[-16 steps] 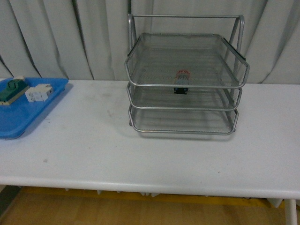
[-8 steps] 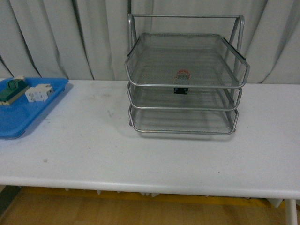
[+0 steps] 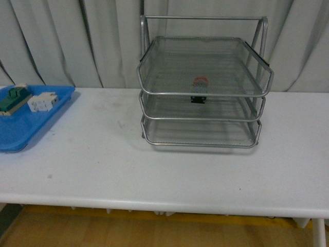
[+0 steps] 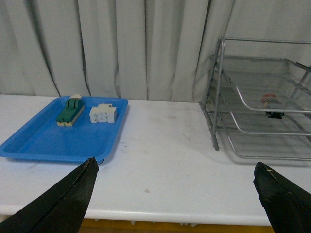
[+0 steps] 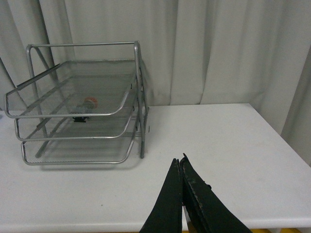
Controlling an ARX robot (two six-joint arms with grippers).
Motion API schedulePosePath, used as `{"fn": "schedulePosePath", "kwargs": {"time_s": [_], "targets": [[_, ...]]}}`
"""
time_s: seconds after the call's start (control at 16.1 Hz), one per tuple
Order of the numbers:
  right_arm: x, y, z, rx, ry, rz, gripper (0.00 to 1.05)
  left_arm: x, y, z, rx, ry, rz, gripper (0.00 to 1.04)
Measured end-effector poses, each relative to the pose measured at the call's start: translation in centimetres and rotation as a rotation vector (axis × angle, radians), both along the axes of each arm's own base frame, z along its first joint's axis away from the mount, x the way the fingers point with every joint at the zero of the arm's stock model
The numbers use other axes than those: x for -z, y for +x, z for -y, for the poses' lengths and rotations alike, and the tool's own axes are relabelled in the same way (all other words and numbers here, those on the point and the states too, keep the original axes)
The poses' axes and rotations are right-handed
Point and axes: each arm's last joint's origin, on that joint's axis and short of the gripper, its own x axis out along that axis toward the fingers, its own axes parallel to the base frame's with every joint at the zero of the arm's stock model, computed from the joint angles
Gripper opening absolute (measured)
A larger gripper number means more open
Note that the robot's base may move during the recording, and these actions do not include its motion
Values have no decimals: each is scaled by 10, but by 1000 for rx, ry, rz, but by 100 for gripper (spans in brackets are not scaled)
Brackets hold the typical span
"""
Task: Place button on rack with both arms
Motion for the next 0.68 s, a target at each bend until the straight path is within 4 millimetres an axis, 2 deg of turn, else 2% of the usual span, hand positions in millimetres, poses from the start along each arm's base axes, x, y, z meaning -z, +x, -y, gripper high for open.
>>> {"fn": "schedulePosePath", "kwargs": {"time_s": [0.25, 0.37, 0.5, 0.56, 0.68], "targets": [[0, -2, 0, 0, 0, 1, 2, 0, 0, 0, 0, 0, 0, 98], [6, -11, 0, 0, 0, -40, 2, 0, 0, 0, -1, 0, 0, 98], [3, -13, 0, 0, 0, -6, 2, 0, 0, 0, 0, 0, 0, 98], [3, -13, 0, 0, -1, -6, 7, 0, 0, 0, 0, 0, 0, 98], [3, -13, 0, 0, -1, -6, 29, 0, 0, 0, 0, 0, 0, 98]]}}
